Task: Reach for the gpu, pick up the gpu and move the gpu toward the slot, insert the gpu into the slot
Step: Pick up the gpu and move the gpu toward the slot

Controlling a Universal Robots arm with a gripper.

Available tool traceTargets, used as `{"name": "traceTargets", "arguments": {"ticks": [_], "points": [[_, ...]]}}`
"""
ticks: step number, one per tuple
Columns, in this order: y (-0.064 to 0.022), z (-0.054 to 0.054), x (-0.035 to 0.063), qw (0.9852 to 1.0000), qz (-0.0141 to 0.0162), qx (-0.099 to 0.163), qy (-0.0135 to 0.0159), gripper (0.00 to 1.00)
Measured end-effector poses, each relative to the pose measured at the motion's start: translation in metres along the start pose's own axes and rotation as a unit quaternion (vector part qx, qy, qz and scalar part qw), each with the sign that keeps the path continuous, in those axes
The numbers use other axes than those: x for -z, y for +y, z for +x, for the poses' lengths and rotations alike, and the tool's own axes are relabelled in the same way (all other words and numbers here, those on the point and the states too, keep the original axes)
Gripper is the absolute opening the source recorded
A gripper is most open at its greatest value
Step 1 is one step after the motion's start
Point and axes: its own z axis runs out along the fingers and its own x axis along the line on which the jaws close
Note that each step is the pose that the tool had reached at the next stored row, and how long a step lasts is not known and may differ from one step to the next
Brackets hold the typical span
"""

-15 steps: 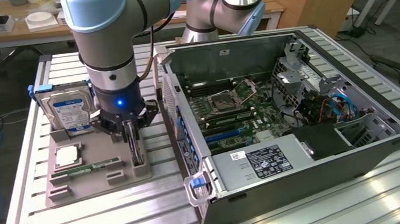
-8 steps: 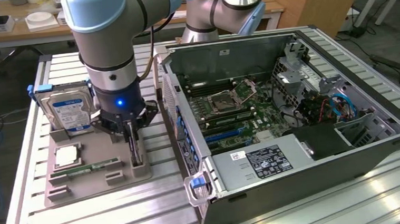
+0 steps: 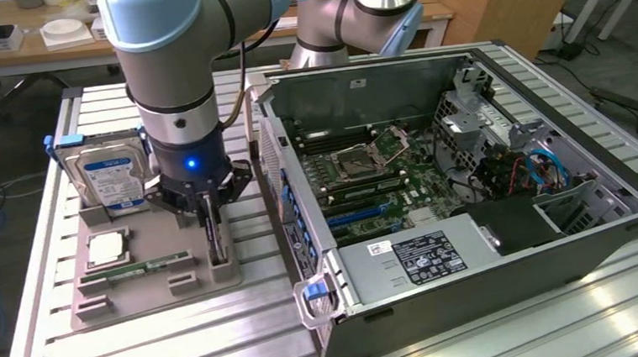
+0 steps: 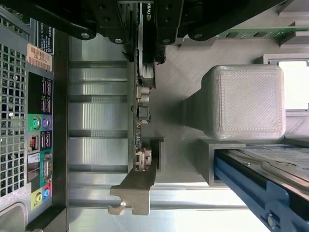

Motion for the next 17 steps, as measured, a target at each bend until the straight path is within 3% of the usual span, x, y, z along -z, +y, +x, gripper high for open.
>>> {"name": "traceTargets", "arguments": {"ticks": [13, 17], "points": [[0.0001, -0.0002, 0.0004, 1.0, -0.0003, 0.0, -0.0003, 0.26], [0.0005, -0.0002, 0.0092, 1.0, -0.0002, 0.0, -0.0001, 0.26]]}}
